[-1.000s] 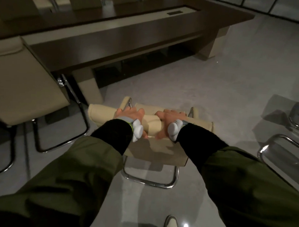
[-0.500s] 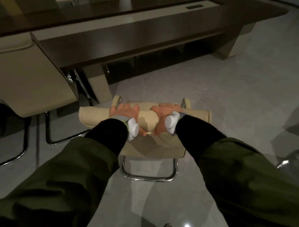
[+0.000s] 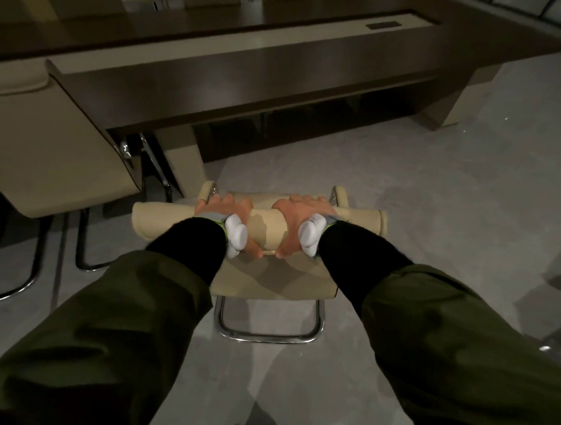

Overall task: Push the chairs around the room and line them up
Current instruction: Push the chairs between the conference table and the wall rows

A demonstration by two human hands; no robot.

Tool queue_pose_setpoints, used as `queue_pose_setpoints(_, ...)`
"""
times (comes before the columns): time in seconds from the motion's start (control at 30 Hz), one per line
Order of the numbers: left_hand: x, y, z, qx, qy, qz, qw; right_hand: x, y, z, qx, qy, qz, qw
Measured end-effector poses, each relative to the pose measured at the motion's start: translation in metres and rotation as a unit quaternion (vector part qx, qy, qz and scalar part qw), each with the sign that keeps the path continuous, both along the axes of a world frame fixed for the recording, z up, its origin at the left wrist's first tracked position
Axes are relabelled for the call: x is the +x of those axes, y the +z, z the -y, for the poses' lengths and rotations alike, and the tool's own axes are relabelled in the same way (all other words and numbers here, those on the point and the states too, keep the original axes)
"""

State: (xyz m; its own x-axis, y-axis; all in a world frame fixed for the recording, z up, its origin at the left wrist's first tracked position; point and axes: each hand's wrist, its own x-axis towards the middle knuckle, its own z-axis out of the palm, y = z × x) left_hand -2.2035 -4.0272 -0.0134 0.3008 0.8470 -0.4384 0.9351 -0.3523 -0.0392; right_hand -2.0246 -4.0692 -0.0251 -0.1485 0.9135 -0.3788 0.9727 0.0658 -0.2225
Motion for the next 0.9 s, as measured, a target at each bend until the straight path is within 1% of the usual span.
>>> queue_pose_setpoints(0.07,0.006,0.000,-0.009,0.003,0.003,0.012,1.000,0.005,0.005,-0.011,0.038,0.012,0.025,0.999)
queue_pose_setpoints(0.13,0.012,0.000,-0.021,0.029,-0.002,0.016,0.999,0.009,0.006,-0.028,0.064,0.009,0.034,0.997)
queue_pose_setpoints(0.2,0.015,-0.001,-0.034,0.046,-0.006,0.023,0.999,0.011,0.005,-0.044,0.067,0.005,0.033,0.997)
queue_pose_setpoints(0.3,0.018,0.000,-0.062,0.044,-0.005,0.029,0.999,0.014,0.005,-0.074,0.071,0.000,0.046,0.996)
queue_pose_setpoints(0.37,0.019,0.000,-0.081,0.047,-0.005,0.029,0.998,0.017,0.006,-0.095,0.072,0.003,0.038,0.997)
queue_pose_setpoints(0.47,0.021,0.001,-0.114,0.052,-0.004,0.027,0.998,0.022,0.008,-0.129,0.027,0.004,0.035,0.999)
queue_pose_setpoints(0.6,0.022,0.002,-0.160,0.032,-0.007,0.030,0.999,0.024,0.003,-0.173,-0.008,-0.026,-0.001,1.000)
queue_pose_setpoints(0.7,0.021,-0.001,-0.191,0.039,-0.014,0.037,0.998,0.021,0.004,-0.199,0.002,-0.026,0.003,1.000)
queue_pose_setpoints(0.8,0.016,-0.001,-0.224,0.045,-0.017,0.043,0.998,0.012,0.007,-0.230,0.050,-0.033,0.039,0.997)
queue_pose_setpoints(0.9,0.010,-0.002,-0.251,0.050,-0.024,0.044,0.997,0.004,0.008,-0.256,0.061,-0.030,0.054,0.996)
